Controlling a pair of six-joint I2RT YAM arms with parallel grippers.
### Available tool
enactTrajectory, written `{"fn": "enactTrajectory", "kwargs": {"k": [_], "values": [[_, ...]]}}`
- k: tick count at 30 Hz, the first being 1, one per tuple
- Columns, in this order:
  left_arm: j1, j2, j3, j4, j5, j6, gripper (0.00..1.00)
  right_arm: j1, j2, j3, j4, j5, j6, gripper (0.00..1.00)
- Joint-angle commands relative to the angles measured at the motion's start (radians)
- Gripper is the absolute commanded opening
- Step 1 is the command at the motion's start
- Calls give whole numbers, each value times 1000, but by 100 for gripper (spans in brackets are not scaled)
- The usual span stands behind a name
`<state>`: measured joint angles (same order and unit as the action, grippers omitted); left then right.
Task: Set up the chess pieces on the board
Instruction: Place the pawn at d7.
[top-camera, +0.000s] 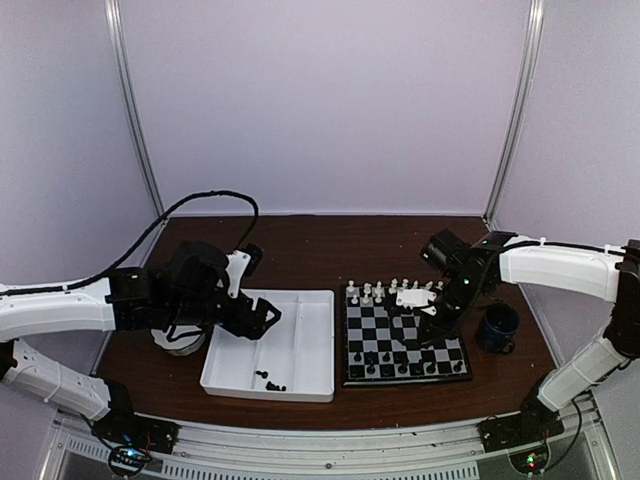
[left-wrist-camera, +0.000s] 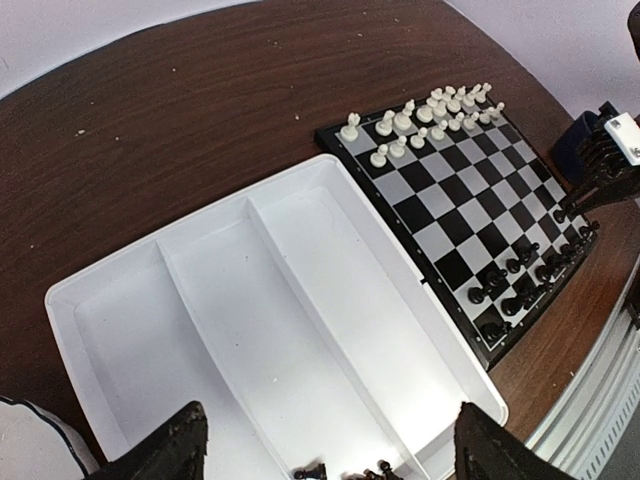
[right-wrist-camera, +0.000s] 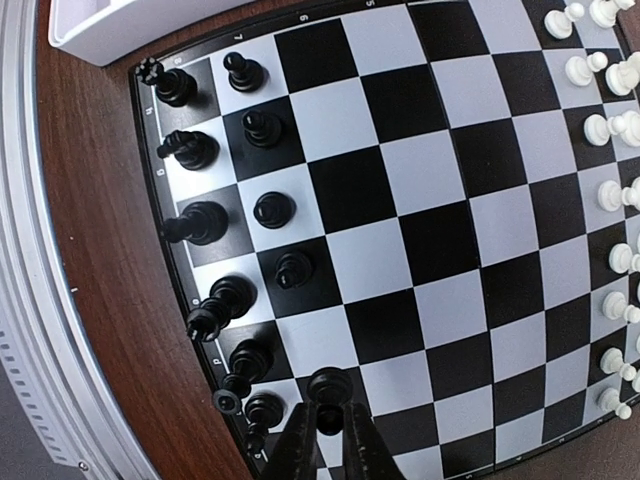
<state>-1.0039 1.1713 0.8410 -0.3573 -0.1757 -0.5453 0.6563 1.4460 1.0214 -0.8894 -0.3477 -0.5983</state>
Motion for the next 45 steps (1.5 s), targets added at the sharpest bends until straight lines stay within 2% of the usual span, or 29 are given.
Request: {"fn": "enactTrajectory", "kwargs": {"k": [1,8,33,40,42,45], "values": [[5,-25,-14,-7,-11,-15,85,12,38,-16,43,7,-22,10],[6,-23,-11,-16,-27,-18,85,17,50,-59,75,22,-44,10],[6,26,-11,-22,-10,-41,84,60,120,-55,79,66,-40,13],[6,20,-9,-66,-15,-61,84,63,64,-42,53,55,-23,19],[5,27,-1,-129,-17,-80,80,63,30,-35,33,56,-23,21],[6,58,41,-262,23,-97,68,62,-35,-33,8,59,-27,24]]}}
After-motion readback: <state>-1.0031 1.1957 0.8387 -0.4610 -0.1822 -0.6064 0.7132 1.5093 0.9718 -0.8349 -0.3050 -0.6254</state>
